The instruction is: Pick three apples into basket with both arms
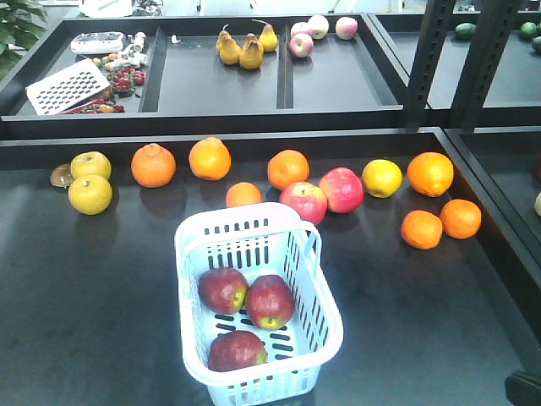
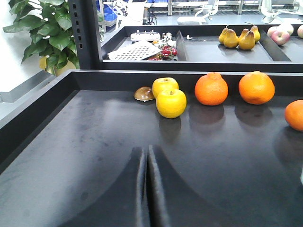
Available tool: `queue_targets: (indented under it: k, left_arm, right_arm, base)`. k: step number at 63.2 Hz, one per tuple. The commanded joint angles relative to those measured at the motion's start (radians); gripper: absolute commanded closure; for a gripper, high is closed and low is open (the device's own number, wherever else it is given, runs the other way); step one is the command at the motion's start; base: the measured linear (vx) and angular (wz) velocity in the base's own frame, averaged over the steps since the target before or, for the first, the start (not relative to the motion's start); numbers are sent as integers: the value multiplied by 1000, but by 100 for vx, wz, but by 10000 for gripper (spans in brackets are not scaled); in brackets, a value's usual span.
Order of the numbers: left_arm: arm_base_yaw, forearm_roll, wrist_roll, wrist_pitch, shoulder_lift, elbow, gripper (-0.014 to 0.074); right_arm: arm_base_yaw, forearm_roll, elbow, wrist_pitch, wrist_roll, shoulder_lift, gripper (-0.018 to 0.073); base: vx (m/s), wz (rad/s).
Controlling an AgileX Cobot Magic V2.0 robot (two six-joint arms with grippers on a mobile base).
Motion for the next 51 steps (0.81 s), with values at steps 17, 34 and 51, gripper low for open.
queue_targets:
  k: [17,34,51]
  left_arm:
    - [2,2,-9,-78,-17,10,603]
    - [2,2,-9,-78,-17,10,603]
    - [2,2,-9,-78,-17,9,603]
  right_arm:
    - [-3,-17,-25,-61,1,6,564]
    - [-3,-17,-24,-62,1,6,564]
    - [-3,-37,1,-152,0,6,564]
  base:
    - [0,0]
    - [0,0]
    - [0,0]
